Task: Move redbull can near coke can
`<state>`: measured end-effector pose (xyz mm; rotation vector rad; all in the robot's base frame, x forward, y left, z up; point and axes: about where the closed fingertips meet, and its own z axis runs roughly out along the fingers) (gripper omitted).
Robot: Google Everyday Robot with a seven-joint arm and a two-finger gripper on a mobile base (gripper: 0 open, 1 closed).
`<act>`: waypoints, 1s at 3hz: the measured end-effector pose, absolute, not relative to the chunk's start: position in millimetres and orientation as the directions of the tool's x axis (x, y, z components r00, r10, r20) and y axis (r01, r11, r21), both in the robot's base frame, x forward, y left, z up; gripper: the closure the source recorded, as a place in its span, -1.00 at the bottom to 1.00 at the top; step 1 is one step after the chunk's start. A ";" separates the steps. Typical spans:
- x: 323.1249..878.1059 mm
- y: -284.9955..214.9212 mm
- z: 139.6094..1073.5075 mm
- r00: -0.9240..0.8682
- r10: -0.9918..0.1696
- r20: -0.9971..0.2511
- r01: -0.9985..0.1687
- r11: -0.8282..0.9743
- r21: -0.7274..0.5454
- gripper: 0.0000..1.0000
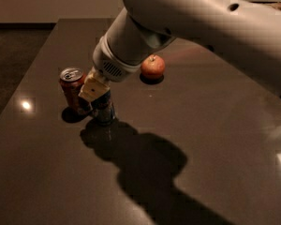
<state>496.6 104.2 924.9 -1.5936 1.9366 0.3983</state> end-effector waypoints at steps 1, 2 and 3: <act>496.8 104.2 925.6 -0.105 -0.785 -0.611 -0.962 0.237 -0.139 -0.25; 496.7 104.3 925.9 -0.105 -0.785 -0.611 -0.962 0.237 -0.139 -0.76; 495.5 104.8 927.6 -0.102 -0.785 -0.611 -0.961 0.236 -0.142 -1.00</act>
Offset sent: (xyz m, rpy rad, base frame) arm 0.0002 0.0000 0.0007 -0.0010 -0.0012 -0.0005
